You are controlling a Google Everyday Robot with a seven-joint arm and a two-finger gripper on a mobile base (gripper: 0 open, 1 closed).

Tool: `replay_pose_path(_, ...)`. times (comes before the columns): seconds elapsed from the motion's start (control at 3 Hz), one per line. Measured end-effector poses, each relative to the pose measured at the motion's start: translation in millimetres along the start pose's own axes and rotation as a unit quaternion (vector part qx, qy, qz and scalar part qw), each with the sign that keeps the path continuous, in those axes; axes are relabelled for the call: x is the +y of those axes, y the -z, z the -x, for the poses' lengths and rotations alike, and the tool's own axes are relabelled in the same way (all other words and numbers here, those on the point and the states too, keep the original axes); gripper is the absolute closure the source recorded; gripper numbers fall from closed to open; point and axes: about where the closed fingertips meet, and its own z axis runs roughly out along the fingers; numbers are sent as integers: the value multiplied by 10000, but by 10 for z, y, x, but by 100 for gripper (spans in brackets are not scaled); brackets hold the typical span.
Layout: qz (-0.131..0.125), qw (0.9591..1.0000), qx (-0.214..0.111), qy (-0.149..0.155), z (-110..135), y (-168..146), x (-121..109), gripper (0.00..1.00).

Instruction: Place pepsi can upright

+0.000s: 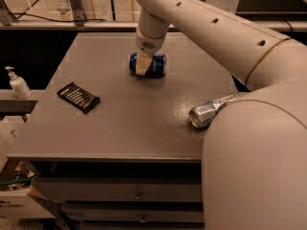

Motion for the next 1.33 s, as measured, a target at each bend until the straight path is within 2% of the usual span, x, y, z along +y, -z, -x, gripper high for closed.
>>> replay_pose_path(0.33, -37, 10000, 22, -65, -57, 63, -10, 66)
replay_pose_path(0.67, -60, 9996, -215, -185, -67, 233, -37, 90)
replay_pose_path(1.0, -53, 9942, -1020, -340, 31, 466, -141, 100)
replay_pose_path(1.33, 77, 9721, -2250, -650, 183, 657, -257, 100)
